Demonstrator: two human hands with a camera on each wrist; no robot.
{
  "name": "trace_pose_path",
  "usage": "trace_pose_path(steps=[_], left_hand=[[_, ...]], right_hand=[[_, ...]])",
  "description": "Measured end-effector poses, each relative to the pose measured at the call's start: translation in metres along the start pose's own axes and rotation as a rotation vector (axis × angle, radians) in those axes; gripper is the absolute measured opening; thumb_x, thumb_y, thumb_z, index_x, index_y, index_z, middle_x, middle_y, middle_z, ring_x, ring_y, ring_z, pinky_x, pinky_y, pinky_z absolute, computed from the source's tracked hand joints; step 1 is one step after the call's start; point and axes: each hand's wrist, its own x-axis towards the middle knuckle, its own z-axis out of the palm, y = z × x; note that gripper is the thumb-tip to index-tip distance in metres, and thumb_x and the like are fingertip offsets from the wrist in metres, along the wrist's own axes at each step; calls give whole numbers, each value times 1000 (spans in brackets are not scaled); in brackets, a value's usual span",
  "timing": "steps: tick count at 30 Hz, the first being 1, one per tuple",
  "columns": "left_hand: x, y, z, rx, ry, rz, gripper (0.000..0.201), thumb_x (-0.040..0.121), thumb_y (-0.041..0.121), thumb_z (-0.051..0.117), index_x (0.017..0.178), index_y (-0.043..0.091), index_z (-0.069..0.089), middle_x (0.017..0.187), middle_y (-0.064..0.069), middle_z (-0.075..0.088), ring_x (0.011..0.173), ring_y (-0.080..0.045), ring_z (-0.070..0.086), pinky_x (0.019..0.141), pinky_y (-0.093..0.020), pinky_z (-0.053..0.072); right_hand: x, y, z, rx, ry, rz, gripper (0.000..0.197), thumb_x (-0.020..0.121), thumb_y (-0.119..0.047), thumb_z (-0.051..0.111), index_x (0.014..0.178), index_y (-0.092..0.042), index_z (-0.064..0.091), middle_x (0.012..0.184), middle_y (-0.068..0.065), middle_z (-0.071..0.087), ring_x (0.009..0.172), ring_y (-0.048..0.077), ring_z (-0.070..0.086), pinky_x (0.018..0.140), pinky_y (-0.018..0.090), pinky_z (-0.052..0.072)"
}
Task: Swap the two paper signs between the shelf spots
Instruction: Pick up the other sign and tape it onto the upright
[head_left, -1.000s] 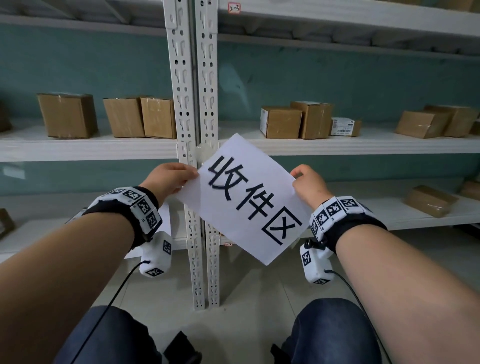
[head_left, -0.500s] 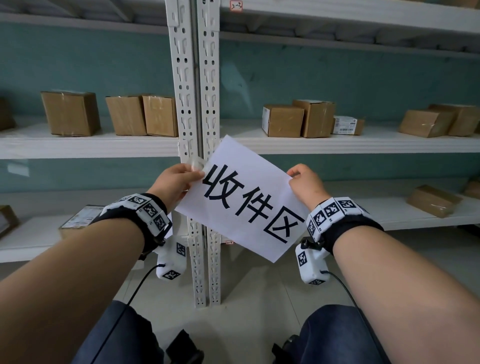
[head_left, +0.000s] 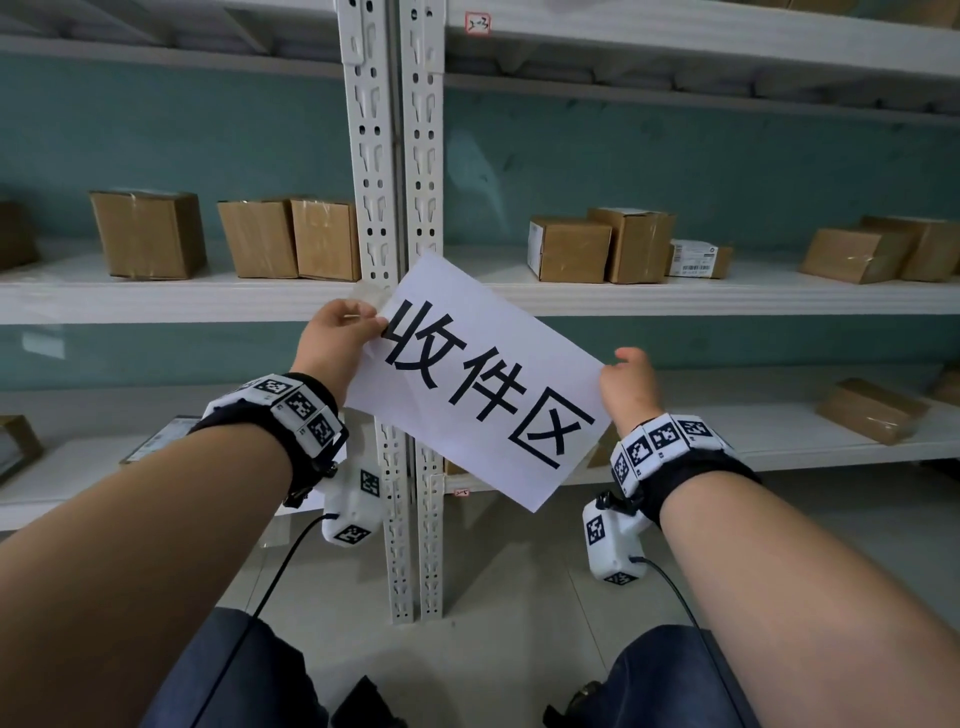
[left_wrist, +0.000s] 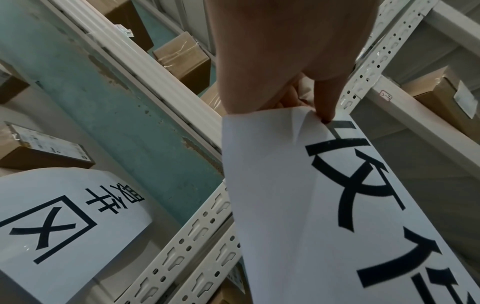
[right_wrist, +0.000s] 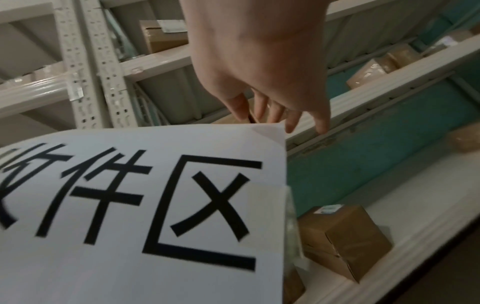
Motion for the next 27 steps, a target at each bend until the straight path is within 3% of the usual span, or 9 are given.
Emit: trace_pose_path(steps=[2, 3, 6, 7, 14, 17, 19, 23, 27], left_hand=[[2, 1, -4, -15, 24, 6, 20, 85, 10, 66, 75, 23, 55, 76, 3, 59, 62, -16, 56, 61, -28, 49], [3, 1, -6, -23, 36, 6, 20, 85, 10, 66, 75, 23, 54, 76, 3, 59, 62, -16, 56, 58, -26, 49], [4, 2, -14, -38, 74, 12, 21, 86, 10, 65, 75, 23, 53, 76, 4, 58, 60, -13, 55, 52, -22, 47], [5, 1, -15, -45, 83, 11, 21, 86, 10, 65, 75, 23, 52, 76, 3, 58, 61, -13, 55, 53, -22, 47], [9, -4, -25, -67, 118, -3, 21, 85, 11, 65, 74, 24, 53, 79, 2, 60, 70, -18, 56, 70, -33, 48], [10, -5, -30, -73, 146, -3, 19, 86, 11, 64, 75, 23, 53, 80, 3, 60, 72, -19, 56, 73, -34, 49], [11, -7, -32, -80, 160, 1, 20, 87, 11, 63, 75, 23, 52, 79, 4, 58, 68, -14, 54, 67, -29, 48], [12, -13, -37, -85, 189, -6, 20, 87, 11, 63, 75, 23, 52, 79, 6, 56, 67, -10, 52, 66, -25, 45], [14, -15, -43, -85, 214, -25, 20, 87, 10, 62, 75, 23, 52, 77, 5, 57, 65, -11, 52, 68, -29, 45]], right_hand=[[1, 3, -3, -23, -23, 79, 19, 92, -4, 35, 99, -7, 52, 83, 7, 53, 91, 32, 49, 69, 28, 39], [1, 5, -3, -35, -67, 107, 19, 94, -5, 34, 81, -7, 47, 70, 3, 42, 87, 28, 43, 69, 28, 35], [-7, 10, 3, -66, -232, 157, 36, 99, -16, 33, 63, -22, 33, 68, -3, 35, 91, 21, 39, 88, 35, 43], [-8, 12, 6, -39, -265, 154, 35, 98, -15, 35, 64, -23, 35, 70, -3, 38, 92, 22, 42, 93, 37, 44], [-8, 13, 21, -23, -410, 119, 25, 96, -12, 41, 75, -23, 50, 89, 0, 54, 95, 18, 49, 73, 23, 44], [-11, 4, 20, -81, -374, 125, 27, 92, -4, 44, 69, -20, 47, 101, 9, 51, 99, 24, 49, 95, 36, 46], [-11, 0, 19, -34, -299, 132, 12, 84, 1, 49, 84, -7, 58, 104, 14, 54, 103, 32, 52, 102, 46, 44], [-14, 6, 20, 308, -388, 190, 41, 77, 8, 37, 105, -9, 62, 113, 19, 60, 102, 35, 56, 87, 47, 52], [-16, 8, 19, 486, -502, 190, 53, 80, 13, 28, 118, -8, 58, 105, 14, 60, 90, 30, 54, 76, 42, 51]])
